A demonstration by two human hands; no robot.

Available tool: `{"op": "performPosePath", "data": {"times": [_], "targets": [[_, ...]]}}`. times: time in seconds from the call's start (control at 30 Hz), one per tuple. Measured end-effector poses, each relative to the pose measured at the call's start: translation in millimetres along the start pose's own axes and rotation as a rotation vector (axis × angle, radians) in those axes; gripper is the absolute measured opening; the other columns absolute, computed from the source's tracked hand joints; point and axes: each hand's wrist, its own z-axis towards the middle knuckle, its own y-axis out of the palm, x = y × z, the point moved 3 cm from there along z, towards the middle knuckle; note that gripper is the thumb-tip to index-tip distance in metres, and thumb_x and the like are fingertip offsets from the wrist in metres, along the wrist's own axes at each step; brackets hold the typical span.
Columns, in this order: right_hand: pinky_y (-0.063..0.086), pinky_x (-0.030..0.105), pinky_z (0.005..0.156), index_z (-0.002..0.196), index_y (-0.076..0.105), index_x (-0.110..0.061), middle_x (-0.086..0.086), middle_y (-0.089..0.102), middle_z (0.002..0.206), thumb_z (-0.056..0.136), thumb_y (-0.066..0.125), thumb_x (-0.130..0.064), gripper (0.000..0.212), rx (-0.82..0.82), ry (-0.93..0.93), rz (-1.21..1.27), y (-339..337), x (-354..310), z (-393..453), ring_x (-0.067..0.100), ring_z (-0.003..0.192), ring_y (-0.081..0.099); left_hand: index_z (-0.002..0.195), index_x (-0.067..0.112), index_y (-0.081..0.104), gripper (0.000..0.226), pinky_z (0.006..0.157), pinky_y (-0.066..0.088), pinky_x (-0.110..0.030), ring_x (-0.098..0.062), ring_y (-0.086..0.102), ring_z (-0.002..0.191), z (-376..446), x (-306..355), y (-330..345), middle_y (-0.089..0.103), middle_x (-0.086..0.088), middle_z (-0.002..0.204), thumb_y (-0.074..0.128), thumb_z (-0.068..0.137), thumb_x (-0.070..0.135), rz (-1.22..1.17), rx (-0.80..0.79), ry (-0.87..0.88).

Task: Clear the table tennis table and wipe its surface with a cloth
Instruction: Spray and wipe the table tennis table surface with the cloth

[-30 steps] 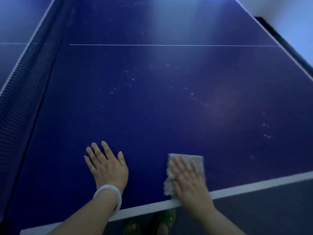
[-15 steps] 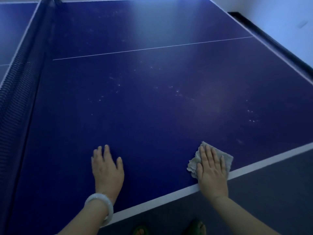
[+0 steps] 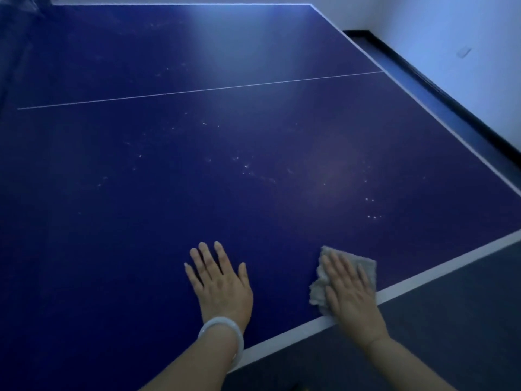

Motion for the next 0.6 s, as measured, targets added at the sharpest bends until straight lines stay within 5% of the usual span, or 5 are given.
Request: {"op": "performPosePath", "data": {"times": [0.17, 0.23, 0.37, 0.47, 0.6], "targets": [[-0.002, 0.045, 0.122, 0.153, -0.009, -0.022, -0.002, -0.017, 0.161, 0.103, 0.008, -0.034, 0.055, 0.014, 0.508, 0.111, -8.2, 35.7, 24.4, 0.013, 0.149, -0.015, 0.152, 0.010, -0.003, 0.071, 0.119, -0.005, -0.054, -0.034, -0.008, 0.149, 1.2, 2.4, 3.8, -0.002, -0.019, 0.162, -0.004, 0.092, 0.047, 0.071, -0.062, -0.027], [0.002, 0.046, 0.122, 0.155, -0.004, -0.017, 0.002, -0.015, 0.161, 0.101, 0.010, -0.032, 0.058, 0.031, 0.355, 0.075, -7.6, 1.0, 32.4, 0.020, 0.151, -0.008, 0.153, 0.011, -0.004, 0.073, 0.119, -0.006, -0.053, -0.034, -0.009, 0.149, 2.1, 2.4, 2.7, -0.004, -0.018, 0.162, -0.005, 0.090, 0.047, 0.087, -0.069, -0.033], [0.008, 0.045, 0.118, 0.156, 0.015, -0.020, 0.000, 0.011, 0.164, 0.101, 0.027, -0.038, 0.059, -0.020, -0.329, 0.079, 0.3, -60.4, 29.6, 0.018, 0.151, 0.008, 0.154, 0.012, -0.007, 0.076, 0.119, -0.007, -0.052, -0.032, -0.014, 0.149, 2.5, 3.4, 1.9, -0.010, -0.017, 0.161, -0.012, 0.088, 0.048, 0.109, -0.061, -0.043], [0.009, 0.046, 0.118, 0.156, 0.016, -0.021, 0.001, 0.009, 0.164, 0.100, 0.026, -0.041, 0.060, -0.014, -0.470, -0.056, -1.4, -20.4, 44.8, 0.018, 0.151, 0.010, 0.154, 0.011, -0.004, 0.070, 0.120, -0.006, -0.051, -0.032, -0.009, 0.149, 2.1, 3.7, 0.4, -0.005, -0.018, 0.162, -0.012, 0.094, 0.047, 0.097, -0.038, -0.044], [0.000, 0.048, 0.122, 0.154, -0.005, -0.021, 0.000, -0.010, 0.163, 0.102, 0.007, -0.037, 0.056, 0.035, 0.280, 0.103, -13.7, 69.6, 81.7, 0.017, 0.151, -0.008, 0.153, 0.012, -0.001, 0.073, 0.121, -0.004, -0.051, -0.031, -0.007, 0.150, 1.6, 3.9, 0.2, 0.000, -0.017, 0.162, -0.010, 0.089, 0.048, 0.098, -0.046, -0.039]]}}
